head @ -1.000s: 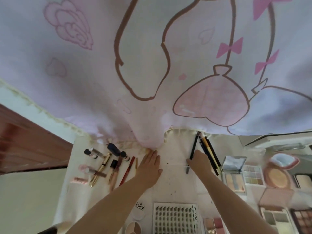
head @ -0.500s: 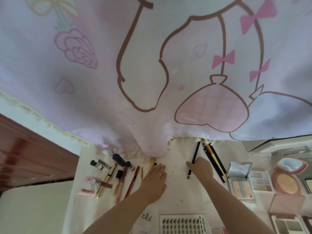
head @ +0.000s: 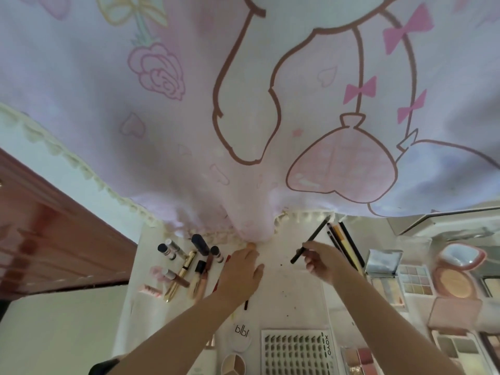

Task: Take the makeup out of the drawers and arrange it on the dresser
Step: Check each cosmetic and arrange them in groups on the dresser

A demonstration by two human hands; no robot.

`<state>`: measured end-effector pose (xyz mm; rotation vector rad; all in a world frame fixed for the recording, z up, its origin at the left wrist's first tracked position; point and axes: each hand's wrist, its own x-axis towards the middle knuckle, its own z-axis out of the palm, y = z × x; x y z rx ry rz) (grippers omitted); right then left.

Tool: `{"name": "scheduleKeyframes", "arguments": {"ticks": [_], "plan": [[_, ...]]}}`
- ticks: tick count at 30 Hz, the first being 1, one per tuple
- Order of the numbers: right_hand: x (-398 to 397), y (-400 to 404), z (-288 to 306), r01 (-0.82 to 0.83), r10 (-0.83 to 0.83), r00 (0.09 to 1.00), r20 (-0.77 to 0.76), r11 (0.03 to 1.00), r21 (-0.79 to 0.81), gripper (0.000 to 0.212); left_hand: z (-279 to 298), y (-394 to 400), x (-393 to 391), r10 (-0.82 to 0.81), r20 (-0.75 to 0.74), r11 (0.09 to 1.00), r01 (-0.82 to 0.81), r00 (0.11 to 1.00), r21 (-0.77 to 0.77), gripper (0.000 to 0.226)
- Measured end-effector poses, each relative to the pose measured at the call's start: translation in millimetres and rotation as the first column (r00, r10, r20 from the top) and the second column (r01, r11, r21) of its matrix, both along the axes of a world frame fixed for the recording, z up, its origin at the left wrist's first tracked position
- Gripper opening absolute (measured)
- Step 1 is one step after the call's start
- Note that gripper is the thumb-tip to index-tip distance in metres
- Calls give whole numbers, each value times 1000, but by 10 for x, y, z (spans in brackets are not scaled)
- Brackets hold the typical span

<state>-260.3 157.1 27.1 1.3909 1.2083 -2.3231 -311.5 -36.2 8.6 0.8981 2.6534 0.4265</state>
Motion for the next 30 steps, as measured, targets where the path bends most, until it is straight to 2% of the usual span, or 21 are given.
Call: {"name": "scheduleKeyframes", "arguments": {"ticks": [2,4,8,10,11,13,15,18,21,23,25,26,27,28,29,30], "plan": [[145,-122,49,52,-61,996,-68,992,-118,23,91,-87,-36,100,-12,993,-99,995,64,32],[242,-221,83,69,-88,989,-120,985,-159,32,176,-204,-76,110,53,990,-114,993,86,28],[272,-444,196,71,-102,977,-188,984,-165,30,329,-432,-69,0,274,999,-13,962,45,37],[248,-573,214,-15,-2,974,-226,997,-76,41,391,-505,-20,-85,305,996,83,948,21,44],[233,-642,221,-94,98,970,-220,995,29,44,413,-524,13,-118,299,993,119,947,15,46],[212,-793,228,-272,319,934,-164,928,257,41,462,-534,84,-133,276,991,130,952,28,43],[179,-928,244,-357,423,897,-126,864,354,36,499,-543,138,-137,225,990,130,965,47,29],[158,-982,300,-323,400,902,-165,877,356,27,504,-664,155,-154,150,988,151,977,31,27],[193,-796,367,-181,269,910,-316,942,282,19,517,-872,99,-80,123,997,80,989,3,26],[239,-678,417,-173,286,890,-354,932,317,20,557,-969,53,-41,101,998,46,994,-44,26],[283,-612,448,-253,389,860,-331,887,385,18,589,-1004,19,-32,59,993,38,998,-113,29],[293,-598,470,-340,497,824,-273,819,463,17,600,-1009,7,-26,39,990,32,999,-140,30],[294,-594,510,-455,636,755,-160,684,571,16,604,-1008,4,-20,29,988,25,999,-154,30],[283,-588,555,-575,771,636,12,464,674,14,611,-1002,6,-22,29,988,26,999,-153,29],[271,-584,595,-659,854,477,210,190,727,13,621,-987,18,-38,30,988,42,999,-150,28],[262,-590,627,-678,868,307,389,-88,730,15,636,-965,37,-71,19,985,73,997,-155,28]]}}
